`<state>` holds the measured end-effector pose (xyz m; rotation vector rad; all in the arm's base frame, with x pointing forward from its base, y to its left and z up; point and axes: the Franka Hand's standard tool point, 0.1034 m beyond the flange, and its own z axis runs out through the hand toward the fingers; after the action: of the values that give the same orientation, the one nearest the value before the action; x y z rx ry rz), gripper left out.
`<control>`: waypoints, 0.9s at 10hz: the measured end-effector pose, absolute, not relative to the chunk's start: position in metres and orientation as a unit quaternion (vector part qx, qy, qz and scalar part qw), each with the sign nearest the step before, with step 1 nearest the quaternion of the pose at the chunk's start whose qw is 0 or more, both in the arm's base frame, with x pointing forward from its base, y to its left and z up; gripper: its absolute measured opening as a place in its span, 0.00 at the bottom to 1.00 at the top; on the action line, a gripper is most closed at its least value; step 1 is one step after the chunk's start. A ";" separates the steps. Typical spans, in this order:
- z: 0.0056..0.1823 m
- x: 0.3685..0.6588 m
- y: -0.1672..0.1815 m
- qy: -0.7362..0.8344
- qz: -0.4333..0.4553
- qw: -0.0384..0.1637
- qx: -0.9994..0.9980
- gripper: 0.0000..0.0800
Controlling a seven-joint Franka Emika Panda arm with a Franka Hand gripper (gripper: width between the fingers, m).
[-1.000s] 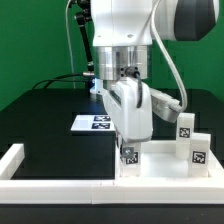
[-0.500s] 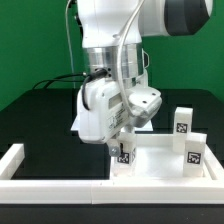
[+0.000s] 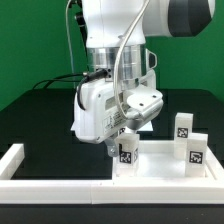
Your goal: Assemble square table
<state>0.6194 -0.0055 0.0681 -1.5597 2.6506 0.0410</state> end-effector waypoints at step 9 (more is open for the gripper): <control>0.119 0.632 0.034 0.848 0.020 0.072 -0.525 0.81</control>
Offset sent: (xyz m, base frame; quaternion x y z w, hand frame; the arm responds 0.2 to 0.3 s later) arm -0.0134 0.0282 0.0256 -0.0196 0.0003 -0.0062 0.9998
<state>0.6317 0.0340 0.1192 -1.5783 2.5470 0.0601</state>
